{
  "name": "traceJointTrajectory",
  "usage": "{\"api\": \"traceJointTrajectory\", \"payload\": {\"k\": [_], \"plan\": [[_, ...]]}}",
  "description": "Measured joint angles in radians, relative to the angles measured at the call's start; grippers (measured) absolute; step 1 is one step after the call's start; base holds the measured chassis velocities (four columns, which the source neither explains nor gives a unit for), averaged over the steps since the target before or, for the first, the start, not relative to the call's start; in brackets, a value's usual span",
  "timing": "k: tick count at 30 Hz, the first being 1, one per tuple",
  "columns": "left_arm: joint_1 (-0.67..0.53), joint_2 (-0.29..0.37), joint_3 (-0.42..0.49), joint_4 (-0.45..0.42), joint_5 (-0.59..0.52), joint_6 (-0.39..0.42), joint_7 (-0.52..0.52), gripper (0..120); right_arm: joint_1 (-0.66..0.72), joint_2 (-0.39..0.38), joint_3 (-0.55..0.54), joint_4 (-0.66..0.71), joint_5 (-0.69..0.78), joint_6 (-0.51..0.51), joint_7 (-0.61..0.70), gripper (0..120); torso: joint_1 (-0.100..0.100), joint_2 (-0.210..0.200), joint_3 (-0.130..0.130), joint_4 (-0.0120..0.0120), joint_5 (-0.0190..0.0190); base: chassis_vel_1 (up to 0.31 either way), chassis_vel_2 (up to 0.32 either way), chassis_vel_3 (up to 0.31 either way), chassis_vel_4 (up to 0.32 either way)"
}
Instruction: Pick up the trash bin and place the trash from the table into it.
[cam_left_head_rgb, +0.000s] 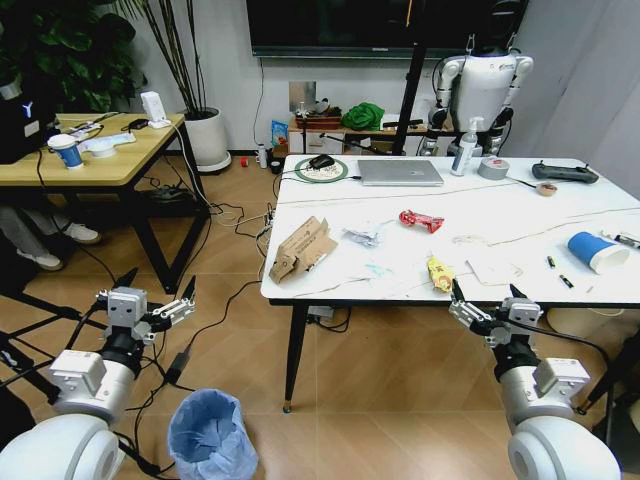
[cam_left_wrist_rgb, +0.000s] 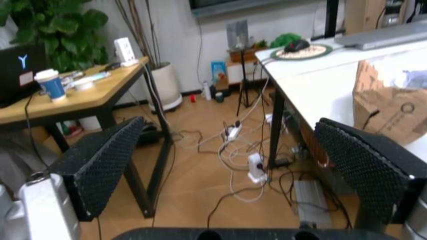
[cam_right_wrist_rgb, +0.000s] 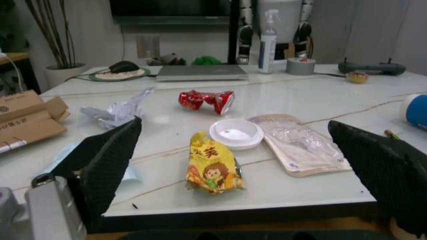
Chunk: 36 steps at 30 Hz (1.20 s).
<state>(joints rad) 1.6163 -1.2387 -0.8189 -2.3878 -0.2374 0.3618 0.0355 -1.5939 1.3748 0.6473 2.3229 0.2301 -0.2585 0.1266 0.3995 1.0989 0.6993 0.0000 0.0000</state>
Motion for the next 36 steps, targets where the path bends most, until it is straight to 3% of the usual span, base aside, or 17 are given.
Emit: {"api": "traceJointTrajectory", "payload": {"k": [36], "plan": [[0.011,-0.005,-0.013,-0.016,0.003,0.005,0.007,100,-0.018,0.044,-0.012,0.010,-0.063,0.028,-0.019,100,-0.073,-0.165,-0.091,0.0000,0.0000,0.000,0.000,0.000,0.000]]}}
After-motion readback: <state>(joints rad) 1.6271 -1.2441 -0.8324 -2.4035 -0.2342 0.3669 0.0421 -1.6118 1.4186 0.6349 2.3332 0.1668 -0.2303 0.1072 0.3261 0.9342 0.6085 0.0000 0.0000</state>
